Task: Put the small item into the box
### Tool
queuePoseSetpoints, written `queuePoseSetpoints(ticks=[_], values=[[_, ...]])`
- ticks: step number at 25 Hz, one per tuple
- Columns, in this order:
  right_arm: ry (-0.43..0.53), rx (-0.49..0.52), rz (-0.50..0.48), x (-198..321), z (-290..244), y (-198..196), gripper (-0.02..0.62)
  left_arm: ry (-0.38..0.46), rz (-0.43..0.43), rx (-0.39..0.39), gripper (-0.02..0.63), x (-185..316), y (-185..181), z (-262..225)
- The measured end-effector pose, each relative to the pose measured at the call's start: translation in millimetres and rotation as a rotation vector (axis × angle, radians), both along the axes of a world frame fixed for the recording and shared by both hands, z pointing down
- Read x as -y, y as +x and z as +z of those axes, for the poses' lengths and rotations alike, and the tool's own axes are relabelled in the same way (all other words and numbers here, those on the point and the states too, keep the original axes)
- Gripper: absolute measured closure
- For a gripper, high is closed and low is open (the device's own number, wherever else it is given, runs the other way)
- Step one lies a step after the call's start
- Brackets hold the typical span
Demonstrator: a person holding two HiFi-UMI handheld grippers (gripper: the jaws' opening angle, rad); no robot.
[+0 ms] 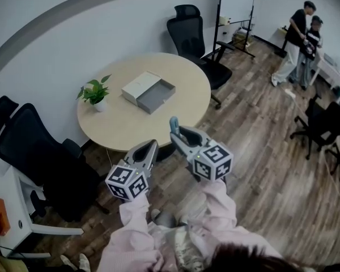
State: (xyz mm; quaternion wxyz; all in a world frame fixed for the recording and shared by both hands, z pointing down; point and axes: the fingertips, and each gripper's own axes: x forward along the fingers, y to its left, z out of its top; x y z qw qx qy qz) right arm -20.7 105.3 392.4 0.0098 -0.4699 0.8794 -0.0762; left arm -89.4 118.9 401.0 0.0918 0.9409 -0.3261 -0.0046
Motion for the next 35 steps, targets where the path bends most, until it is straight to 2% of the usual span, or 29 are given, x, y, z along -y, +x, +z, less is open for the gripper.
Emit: queuePoseSetpoints(ticks=[7, 12, 25, 35], values=[[-0.009, 0.081, -0.025, 6, -3, -7, 0.460, -0.019, 0.003, 0.017, 0.597, 2, -10, 7], [-0.033, 0.062, -0.028, 22, 2, -15, 0.460, -0.037, -0.011, -0.012, 0.597, 24, -20, 6], [-0.088, 0.051, -0.005, 60, 20, -5, 0.459, -0.074, 0.060, -0.024, 0.597, 67, 5, 15], [-0.124, 0.049, 0.009, 97, 29, 10, 0.459, -0.061, 0.097, -0.014, 0.597, 111, 24, 13]])
